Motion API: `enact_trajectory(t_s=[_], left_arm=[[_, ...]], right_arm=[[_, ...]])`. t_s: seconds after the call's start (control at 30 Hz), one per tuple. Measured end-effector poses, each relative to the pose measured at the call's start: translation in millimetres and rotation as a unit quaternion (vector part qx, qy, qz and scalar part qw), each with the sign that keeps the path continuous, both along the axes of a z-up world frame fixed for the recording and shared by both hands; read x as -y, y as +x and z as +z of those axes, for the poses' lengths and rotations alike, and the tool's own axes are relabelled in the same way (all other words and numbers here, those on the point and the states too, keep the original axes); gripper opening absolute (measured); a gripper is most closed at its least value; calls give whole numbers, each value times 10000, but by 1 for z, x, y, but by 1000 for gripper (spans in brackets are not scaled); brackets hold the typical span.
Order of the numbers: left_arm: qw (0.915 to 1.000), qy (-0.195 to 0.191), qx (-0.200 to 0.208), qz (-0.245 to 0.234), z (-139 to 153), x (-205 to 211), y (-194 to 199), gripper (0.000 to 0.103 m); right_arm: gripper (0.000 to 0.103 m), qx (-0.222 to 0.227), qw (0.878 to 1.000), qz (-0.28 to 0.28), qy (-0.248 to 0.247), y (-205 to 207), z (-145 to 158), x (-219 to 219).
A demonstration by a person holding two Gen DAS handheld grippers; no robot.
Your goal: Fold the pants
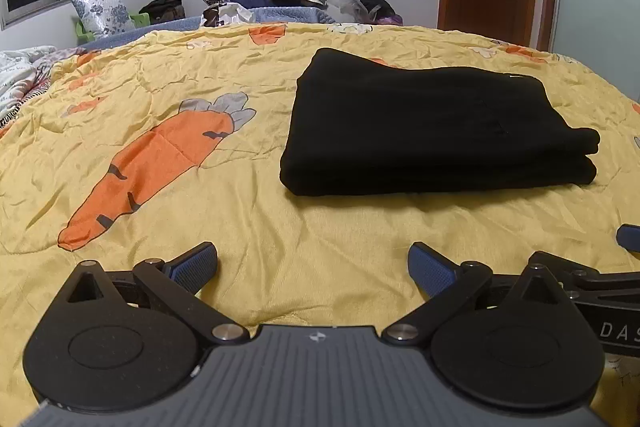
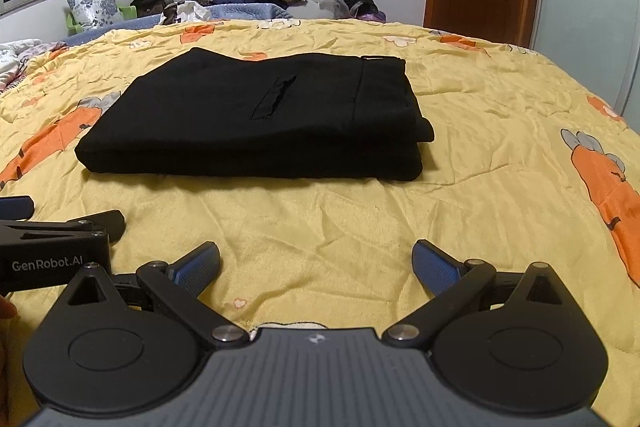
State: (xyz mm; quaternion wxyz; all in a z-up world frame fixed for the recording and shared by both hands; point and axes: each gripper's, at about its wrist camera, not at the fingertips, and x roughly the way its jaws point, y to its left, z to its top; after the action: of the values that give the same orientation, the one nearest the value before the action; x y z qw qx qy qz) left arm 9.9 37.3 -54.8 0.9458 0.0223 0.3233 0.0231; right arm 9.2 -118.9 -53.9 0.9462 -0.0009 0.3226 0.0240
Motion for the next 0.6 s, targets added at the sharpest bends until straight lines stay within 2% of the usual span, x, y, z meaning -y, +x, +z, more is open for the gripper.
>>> enact_trajectory(t_s=[0.6], left_arm=[[10000, -40, -16, 76, -1, -1, 1, 103]], right_arm=[[103, -9, 10000, -3, -19, 2, 0, -3]])
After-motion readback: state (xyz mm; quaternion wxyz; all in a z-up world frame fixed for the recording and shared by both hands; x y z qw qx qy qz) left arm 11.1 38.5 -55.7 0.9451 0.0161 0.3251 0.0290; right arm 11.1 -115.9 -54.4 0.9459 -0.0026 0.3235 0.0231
